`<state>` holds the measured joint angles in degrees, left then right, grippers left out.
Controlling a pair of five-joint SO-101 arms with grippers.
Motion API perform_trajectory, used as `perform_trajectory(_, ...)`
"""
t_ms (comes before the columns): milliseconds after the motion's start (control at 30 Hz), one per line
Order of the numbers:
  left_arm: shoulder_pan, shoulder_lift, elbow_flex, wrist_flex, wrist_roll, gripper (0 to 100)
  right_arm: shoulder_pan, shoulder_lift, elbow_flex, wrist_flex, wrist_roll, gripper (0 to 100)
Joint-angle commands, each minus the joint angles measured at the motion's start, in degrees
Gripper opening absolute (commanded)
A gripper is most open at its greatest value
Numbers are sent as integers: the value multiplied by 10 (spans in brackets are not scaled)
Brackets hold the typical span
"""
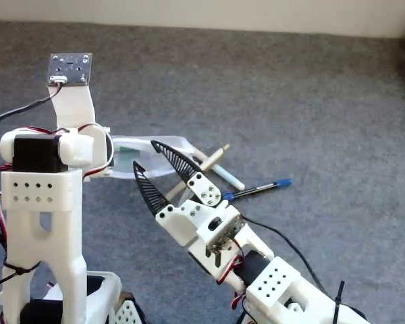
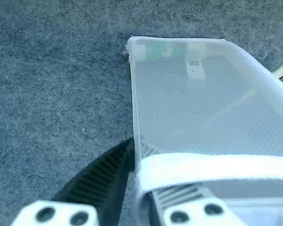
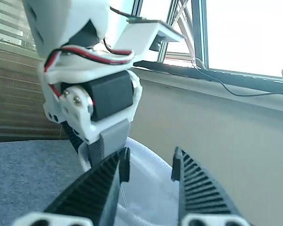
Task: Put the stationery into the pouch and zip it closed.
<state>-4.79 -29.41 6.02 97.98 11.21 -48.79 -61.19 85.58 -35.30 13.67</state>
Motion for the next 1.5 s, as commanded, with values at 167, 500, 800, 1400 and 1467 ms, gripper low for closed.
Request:
perform_trajectory(167, 7, -2, -23, -1, 6, 9, 0, -7, -9, 2, 6, 135)
perform_trajectory(500, 7, -2, -23, -2, 6, 8, -24, -176, -86, 371, 4, 135)
perform_trajectory(800, -15, -7, -23, -3, 6, 7, -22, -224, -219, 655, 4, 135)
perform_trajectory(1400, -138, -8, 10, -4, 4, 7, 152, -93, -498, 966, -68, 134)
perform_trajectory(1467, -154, -8, 13, -4, 4, 7, 183, -64, -512, 996, -68, 134)
